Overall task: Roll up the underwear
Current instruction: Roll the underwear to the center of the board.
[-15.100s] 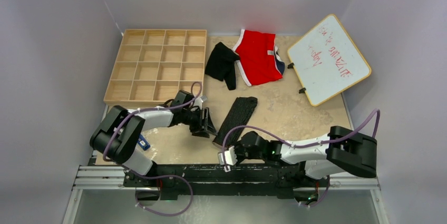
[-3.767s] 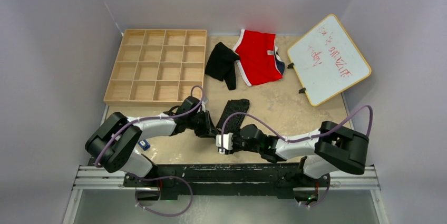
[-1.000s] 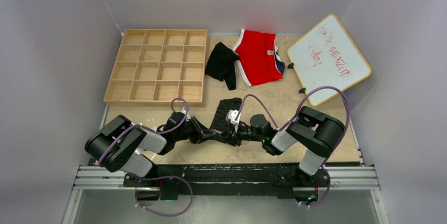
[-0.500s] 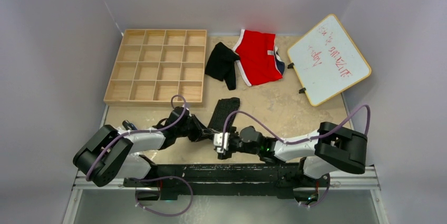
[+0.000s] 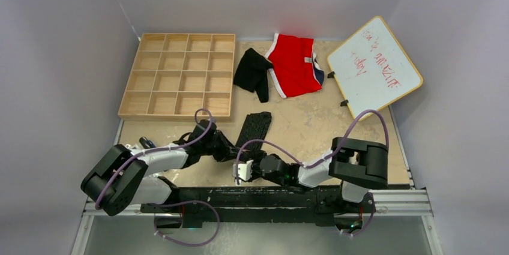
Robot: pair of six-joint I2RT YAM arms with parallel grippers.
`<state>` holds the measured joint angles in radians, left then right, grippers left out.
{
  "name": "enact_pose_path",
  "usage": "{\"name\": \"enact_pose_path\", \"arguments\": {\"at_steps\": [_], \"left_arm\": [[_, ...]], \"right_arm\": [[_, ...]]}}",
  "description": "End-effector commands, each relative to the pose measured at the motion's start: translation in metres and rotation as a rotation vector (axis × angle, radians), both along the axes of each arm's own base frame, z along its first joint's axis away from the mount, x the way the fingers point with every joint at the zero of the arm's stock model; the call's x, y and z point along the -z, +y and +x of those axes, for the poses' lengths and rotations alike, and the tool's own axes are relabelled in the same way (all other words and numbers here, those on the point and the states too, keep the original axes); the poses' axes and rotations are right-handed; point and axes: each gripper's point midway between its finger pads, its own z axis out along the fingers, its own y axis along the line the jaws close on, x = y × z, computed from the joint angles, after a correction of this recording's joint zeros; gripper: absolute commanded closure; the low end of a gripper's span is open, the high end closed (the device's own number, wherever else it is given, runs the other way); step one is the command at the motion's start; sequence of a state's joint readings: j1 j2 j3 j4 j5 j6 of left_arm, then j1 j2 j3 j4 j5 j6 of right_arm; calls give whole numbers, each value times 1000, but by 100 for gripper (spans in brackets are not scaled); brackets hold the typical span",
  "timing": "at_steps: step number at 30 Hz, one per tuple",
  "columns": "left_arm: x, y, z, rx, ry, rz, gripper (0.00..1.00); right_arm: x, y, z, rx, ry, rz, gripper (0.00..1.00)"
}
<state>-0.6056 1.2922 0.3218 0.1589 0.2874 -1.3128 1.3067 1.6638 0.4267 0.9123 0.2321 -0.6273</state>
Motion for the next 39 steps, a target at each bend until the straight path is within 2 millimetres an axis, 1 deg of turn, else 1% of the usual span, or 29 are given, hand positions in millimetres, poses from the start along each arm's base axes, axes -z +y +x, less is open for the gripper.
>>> {"name": "enact_pose_path", "arguments": {"at_steps": [1,3,4,5,7,9,10,11,12,13,16,17,18,19,20,22,24,26,27,31,34,36,38,39], "left_arm": [[10,9,-12,8,49,49,100],[9,8,-12,6,48,41,100],[9,8,-12,8,49,40,100],[9,7,-12,7,49,38,100],[7,7,-12,6,46,34,100],[6,8,-12,6,40,31,100],[5,8,-12,4,38,29,100],[4,8,-12,5,36,31,100],[3,9,-12,3,32,33,97],[4,11,-12,2,30,37,90],[2,17,-12,-10,13,44,63],[1,20,-12,-20,6,52,55],[1,24,-11,-34,-6,62,41],[-2,27,-9,-47,-29,61,29],[-1,32,-10,-64,-32,79,23],[-5,38,-9,-83,-56,91,18],[-10,43,-6,-107,-92,96,16],[-16,46,-4,-123,-126,86,14],[-19,47,-3,-130,-141,82,14],[-26,51,-2,-142,-184,73,11],[-26,52,-5,-133,-194,70,10],[-26,52,-8,-121,-200,66,10],[-27,50,-9,-99,-223,56,9],[-29,47,-9,-74,-250,46,9]], "right_arm": [[-6,3,9,52,-95,14,57],[-5,0,11,75,-130,10,65],[-6,-5,13,93,-151,15,68],[-8,-5,13,96,-159,28,70],[-5,-6,13,102,-149,18,79],[0,-4,7,83,-107,9,91],[7,-5,2,75,-55,-5,96],[8,-3,-1,74,-18,1,100],[8,-2,-4,70,19,14,100],[7,-1,-7,64,62,25,100],[5,3,-25,6,266,85,100],[1,4,-28,-4,340,121,100],[-2,2,-31,-7,416,148,100],[-5,1,-35,-19,495,170,100],[-11,0,-36,-28,554,196,100],[-19,1,-43,-66,657,230,100],[-24,1,-44,-85,764,255,100],[-26,1,-48,-110,882,264,100],[-27,0,-54,-137,954,262,100],[-23,5,-53,-153,1131,257,100],[-18,7,-48,-131,1249,250,100],[-13,5,-44,-107,1324,258,99],[-12,1,-45,-117,1387,276,98],[-9,-2,-43,-82,1437,294,97]]}}
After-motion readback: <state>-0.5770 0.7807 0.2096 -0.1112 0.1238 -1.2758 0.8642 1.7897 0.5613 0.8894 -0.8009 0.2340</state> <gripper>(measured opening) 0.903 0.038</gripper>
